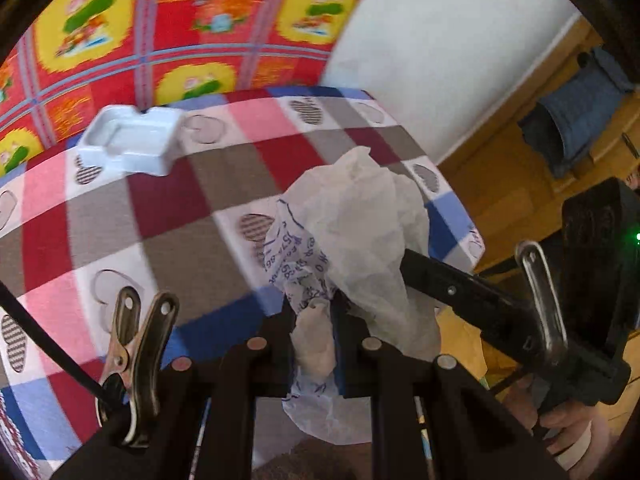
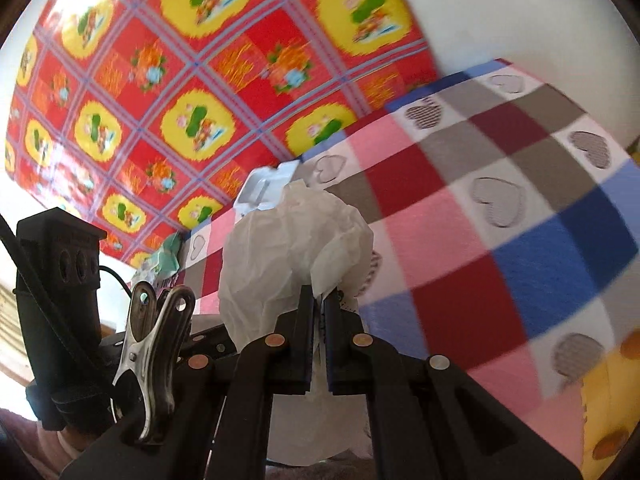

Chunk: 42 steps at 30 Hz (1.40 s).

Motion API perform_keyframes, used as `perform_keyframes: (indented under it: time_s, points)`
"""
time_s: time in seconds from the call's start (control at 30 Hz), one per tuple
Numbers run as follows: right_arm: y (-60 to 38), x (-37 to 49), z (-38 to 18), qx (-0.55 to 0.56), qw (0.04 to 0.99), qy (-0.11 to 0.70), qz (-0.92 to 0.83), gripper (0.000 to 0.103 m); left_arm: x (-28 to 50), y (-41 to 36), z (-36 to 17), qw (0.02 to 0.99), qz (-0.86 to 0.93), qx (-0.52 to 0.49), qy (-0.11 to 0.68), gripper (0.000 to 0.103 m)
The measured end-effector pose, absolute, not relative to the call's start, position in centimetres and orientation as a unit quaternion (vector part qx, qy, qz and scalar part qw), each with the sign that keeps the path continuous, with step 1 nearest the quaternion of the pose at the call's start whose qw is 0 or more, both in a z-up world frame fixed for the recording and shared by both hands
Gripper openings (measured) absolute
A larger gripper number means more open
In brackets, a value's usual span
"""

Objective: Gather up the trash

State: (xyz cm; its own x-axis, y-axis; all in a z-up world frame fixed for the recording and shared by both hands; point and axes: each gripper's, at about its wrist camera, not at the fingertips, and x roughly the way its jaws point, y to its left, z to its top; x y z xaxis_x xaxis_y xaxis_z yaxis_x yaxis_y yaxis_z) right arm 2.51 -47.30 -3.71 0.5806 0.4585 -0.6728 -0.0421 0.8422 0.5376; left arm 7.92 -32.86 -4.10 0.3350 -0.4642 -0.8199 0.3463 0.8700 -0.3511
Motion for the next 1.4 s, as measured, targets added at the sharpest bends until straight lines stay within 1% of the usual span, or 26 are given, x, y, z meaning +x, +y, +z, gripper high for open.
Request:
perform_keyframes:
  time_s: [0.5, 0.83, 1.03, 1.4]
  points:
    - [-58.7, -3.6, -1.7, 0.269, 0.873, 0.393, 0.103, 0.006, 4.0, -44.3, -2.4, 0.810, -0.293, -0.031, 0.506, 0.014]
    - [-64.7, -6.2, -1.5, 0.266, 0.878, 0.387, 0.093, 0.006, 1.5, -50.5, -2.2, 0.809, -0.302, -0.024, 0.504, 0.014]
    - [-67.5, -6.9, -1.1, 0.272, 0.879, 0.383, 0.079, 0.006, 1.7, -53.8, -1.7, 0.803, -0.316, -0.010, 0.506, 0.014]
    - [-72.7, -6.0, -0.7, 0.287, 0.885, 0.367, 0.023, 0.006, 4.8, -60.3, -1.3, 0.784, -0.371, 0.016, 0.498, 0.014]
